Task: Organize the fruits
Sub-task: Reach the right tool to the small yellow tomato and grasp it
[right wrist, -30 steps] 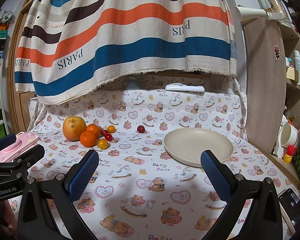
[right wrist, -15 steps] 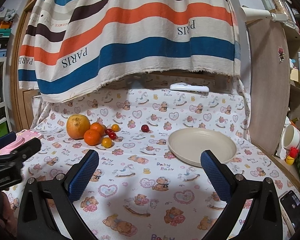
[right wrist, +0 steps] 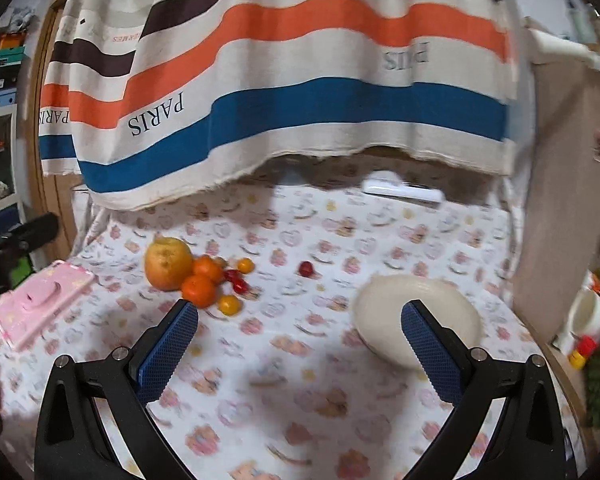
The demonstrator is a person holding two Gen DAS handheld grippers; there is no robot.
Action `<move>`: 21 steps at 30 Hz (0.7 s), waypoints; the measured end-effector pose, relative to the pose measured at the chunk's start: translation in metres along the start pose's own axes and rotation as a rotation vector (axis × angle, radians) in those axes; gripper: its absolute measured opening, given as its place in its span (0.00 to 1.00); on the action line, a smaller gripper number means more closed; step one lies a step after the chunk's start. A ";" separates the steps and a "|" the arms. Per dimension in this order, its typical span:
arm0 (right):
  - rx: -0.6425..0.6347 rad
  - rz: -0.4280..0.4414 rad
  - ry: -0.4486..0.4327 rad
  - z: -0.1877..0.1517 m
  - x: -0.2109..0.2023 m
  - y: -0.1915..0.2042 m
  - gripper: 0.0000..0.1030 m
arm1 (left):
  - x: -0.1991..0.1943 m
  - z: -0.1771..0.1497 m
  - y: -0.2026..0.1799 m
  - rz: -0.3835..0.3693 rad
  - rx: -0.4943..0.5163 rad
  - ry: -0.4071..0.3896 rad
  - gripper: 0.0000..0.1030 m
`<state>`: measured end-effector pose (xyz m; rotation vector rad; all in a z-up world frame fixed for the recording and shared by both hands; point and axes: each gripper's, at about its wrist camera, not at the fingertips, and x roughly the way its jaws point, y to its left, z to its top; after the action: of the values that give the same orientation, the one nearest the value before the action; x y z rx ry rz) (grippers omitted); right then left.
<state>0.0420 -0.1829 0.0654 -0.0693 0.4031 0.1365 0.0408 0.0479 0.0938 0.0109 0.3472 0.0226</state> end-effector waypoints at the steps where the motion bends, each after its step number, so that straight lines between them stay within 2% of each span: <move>1: 0.012 0.013 0.006 0.011 0.008 0.001 0.99 | 0.010 0.006 0.001 -0.008 0.004 0.022 1.00; 3: 0.033 0.033 -0.013 0.027 0.025 0.004 1.00 | 0.038 0.020 0.005 -0.053 -0.008 0.098 1.00; 5: 0.041 0.092 -0.049 0.039 0.042 0.004 1.00 | 0.061 0.029 0.014 -0.078 -0.078 0.146 1.00; 7: 0.058 0.113 -0.026 0.053 0.065 0.005 0.99 | 0.070 0.037 0.018 -0.045 -0.099 0.107 1.00; 11: 0.035 0.060 0.032 0.070 0.108 0.016 1.00 | 0.097 0.047 0.025 -0.043 -0.074 0.086 1.00; 15: 0.013 0.062 0.055 0.067 0.135 0.030 1.00 | 0.132 0.038 0.038 -0.042 -0.075 0.119 1.00; 18: 0.045 0.140 0.114 0.056 0.156 0.035 0.99 | 0.152 0.019 0.048 -0.033 -0.086 0.160 1.00; 19: 0.057 0.159 0.132 0.049 0.164 0.036 0.97 | 0.160 0.014 0.050 -0.032 -0.087 0.189 1.00; 21: 0.056 0.169 0.180 0.041 0.175 0.040 0.87 | 0.170 0.007 0.052 -0.059 -0.084 0.243 0.99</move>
<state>0.2117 -0.1191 0.0318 0.0082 0.5926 0.2871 0.2021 0.1042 0.0436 -0.0858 0.5892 -0.0202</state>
